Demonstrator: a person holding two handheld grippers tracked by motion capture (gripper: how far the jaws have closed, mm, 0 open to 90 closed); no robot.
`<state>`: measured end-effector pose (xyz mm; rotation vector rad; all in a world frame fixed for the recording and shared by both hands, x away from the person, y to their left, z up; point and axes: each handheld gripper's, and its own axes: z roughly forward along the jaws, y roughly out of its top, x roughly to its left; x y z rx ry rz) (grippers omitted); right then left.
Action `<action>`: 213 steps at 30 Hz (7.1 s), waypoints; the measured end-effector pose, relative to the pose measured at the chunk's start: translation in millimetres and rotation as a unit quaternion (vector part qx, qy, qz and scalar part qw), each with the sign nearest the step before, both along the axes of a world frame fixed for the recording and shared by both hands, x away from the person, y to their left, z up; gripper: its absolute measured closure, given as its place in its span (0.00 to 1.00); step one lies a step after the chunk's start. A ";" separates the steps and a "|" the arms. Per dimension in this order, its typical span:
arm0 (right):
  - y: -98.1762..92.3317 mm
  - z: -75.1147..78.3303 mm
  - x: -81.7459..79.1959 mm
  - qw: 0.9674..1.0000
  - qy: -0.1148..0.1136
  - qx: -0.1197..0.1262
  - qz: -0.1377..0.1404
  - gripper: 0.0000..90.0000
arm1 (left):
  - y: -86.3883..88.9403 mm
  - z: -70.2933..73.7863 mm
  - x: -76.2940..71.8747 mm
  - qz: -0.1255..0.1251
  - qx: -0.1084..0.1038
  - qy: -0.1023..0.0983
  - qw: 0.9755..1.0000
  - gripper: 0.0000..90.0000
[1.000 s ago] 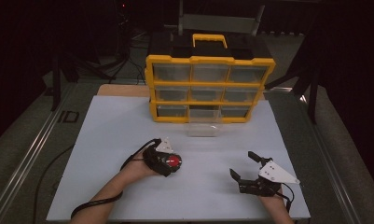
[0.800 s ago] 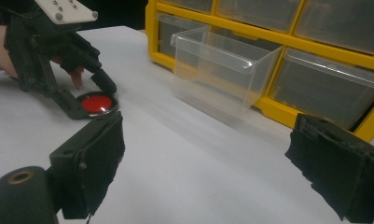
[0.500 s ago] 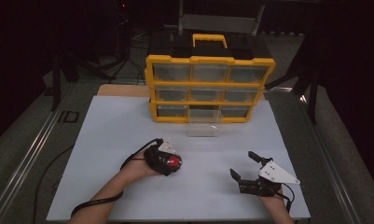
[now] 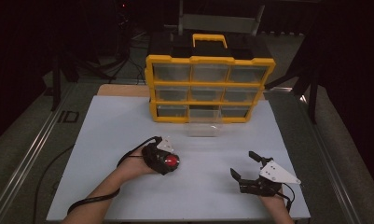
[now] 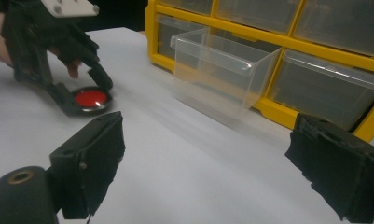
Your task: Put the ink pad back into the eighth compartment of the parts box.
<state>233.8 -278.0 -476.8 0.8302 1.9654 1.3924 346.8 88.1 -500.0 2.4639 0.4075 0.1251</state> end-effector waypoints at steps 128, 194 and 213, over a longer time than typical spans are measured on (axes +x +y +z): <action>-5.6 4.8 -0.7 0.999 -0.028 0.023 0.010 0.11 | -99.9 115.6 111.1 -0.007 -0.094 -0.041 0.995 0.34; -3.1 3.3 -0.2 1.000 -0.019 0.020 0.011 0.11 | -67.4 131.3 66.6 0.002 -0.128 -0.030 0.991 0.00; -1.2 3.7 -0.8 1.000 -0.018 0.018 0.011 0.11 | -27.4 126.8 26.4 0.009 -0.132 -0.046 0.990 0.00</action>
